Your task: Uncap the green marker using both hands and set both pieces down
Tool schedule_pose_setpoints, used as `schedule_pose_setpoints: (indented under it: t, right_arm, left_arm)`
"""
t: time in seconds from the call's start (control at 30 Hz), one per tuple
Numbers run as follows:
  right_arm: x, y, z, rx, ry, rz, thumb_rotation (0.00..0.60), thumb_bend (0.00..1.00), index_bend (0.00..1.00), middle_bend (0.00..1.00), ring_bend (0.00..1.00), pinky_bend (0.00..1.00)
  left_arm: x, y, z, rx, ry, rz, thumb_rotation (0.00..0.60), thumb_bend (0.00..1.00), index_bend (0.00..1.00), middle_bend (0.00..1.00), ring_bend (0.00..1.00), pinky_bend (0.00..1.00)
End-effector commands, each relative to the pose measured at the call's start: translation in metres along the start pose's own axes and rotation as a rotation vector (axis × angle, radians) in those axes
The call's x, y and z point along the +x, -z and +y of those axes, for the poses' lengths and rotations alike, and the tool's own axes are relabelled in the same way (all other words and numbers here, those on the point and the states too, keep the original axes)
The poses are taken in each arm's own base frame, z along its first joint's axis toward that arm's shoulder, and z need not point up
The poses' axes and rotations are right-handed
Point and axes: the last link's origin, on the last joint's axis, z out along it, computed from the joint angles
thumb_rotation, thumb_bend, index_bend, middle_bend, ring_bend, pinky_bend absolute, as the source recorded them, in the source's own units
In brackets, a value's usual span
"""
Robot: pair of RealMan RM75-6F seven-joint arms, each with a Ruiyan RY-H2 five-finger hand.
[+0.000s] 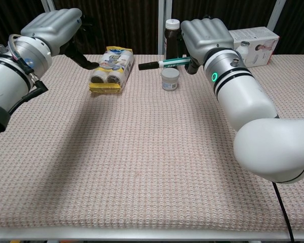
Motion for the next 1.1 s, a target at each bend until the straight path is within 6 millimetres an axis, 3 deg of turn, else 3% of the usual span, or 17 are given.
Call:
schedule_pose_setpoints:
  t: [0.03,0.37,1.1]
  right_arm:
    - [-0.001,0.003,0.001,0.001,-0.006,0.0,0.6,0.32,0.68,0.6,0.32,0.01]
    - [-0.006,0.012,-0.002,0.002,-0.011,-0.019,0.6,0.32,0.68,0.61,0.32,0.01]
    - [-0.02,0.011,-0.023,0.019,-0.013,-0.038,0.6,0.33,0.68,0.61,0.32,0.01]
  left_arm:
    - [-0.005,0.003,-0.002,0.01,0.001,-0.008,0.6,0.2,0.37,0.43,0.38,0.42]
    - [-0.012,0.017,-0.004,0.024,0.037,-0.028,0.6,0.2,0.42,0.48,0.43,0.46]
    - [-0.024,0.02,0.027,0.019,0.113,-0.093,0.6,0.2,0.47,0.53,0.48,0.5]
